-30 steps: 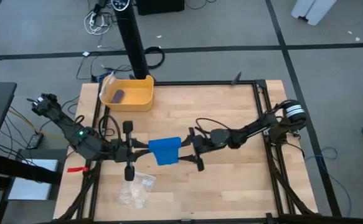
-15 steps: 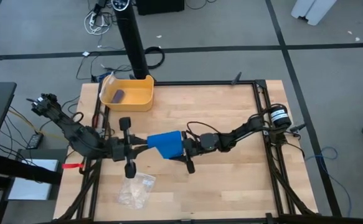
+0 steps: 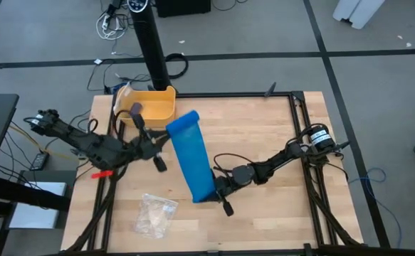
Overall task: Roll bandage
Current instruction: Roll the blue bandage
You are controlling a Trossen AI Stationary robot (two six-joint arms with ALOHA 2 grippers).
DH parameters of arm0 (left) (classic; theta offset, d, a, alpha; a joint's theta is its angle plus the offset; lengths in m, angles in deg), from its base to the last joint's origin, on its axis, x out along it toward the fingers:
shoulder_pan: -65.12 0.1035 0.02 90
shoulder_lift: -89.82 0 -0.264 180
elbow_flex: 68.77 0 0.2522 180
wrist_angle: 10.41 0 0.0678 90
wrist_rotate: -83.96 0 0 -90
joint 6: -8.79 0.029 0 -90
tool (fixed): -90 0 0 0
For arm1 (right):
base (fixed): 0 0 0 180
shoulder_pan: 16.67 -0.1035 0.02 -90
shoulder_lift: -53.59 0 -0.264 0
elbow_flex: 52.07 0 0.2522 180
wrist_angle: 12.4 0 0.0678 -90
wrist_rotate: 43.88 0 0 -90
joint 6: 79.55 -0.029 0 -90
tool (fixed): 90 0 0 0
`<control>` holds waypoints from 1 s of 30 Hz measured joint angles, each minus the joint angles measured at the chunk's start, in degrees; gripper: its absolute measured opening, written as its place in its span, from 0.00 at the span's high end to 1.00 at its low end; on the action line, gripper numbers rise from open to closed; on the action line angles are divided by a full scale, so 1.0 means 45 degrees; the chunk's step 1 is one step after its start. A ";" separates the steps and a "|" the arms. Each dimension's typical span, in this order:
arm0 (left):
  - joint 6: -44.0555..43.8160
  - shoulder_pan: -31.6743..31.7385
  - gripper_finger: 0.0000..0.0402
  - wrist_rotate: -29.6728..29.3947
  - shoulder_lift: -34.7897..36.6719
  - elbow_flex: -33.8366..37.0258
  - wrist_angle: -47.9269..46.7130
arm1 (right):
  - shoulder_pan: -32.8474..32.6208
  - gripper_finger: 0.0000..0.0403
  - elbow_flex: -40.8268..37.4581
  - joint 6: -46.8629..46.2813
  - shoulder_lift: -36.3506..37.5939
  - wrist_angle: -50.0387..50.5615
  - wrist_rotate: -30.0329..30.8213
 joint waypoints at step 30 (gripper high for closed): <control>-0.2283 0.2652 0.95 0.2054 0.1779 0.6742 0.1230 | 0.0404 1.00 0.2532 0.3313 0.5283 0.3669 0.2406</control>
